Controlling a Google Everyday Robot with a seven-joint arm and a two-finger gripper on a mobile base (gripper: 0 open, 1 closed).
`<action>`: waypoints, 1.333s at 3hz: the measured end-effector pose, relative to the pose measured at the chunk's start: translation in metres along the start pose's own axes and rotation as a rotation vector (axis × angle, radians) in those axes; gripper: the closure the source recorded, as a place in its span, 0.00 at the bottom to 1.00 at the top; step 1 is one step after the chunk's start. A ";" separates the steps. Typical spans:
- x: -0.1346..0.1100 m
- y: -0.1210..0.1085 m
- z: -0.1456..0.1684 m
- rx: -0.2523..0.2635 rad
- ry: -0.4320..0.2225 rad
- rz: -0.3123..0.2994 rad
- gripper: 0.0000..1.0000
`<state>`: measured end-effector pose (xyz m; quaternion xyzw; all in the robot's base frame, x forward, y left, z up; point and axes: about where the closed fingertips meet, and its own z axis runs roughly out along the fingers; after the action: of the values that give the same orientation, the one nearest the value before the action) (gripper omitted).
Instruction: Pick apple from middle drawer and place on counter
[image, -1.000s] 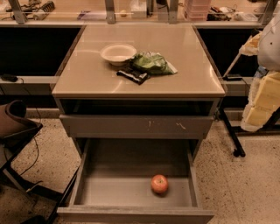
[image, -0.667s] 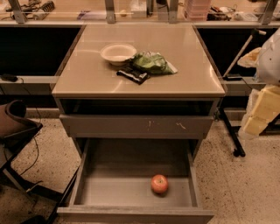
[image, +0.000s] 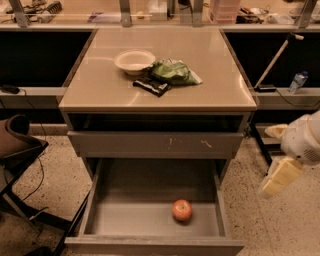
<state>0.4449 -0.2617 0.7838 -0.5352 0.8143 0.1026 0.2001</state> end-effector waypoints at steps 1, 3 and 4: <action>0.042 -0.006 0.048 -0.010 -0.059 0.093 0.00; 0.070 -0.012 0.085 -0.018 -0.135 0.177 0.00; 0.051 0.009 0.118 -0.048 -0.186 0.147 0.00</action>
Offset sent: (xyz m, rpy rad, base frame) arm 0.0110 -0.0480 -0.1478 0.2648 0.0212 -0.2269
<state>0.4449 -0.2555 0.6556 -0.4670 0.8265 0.1855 0.2538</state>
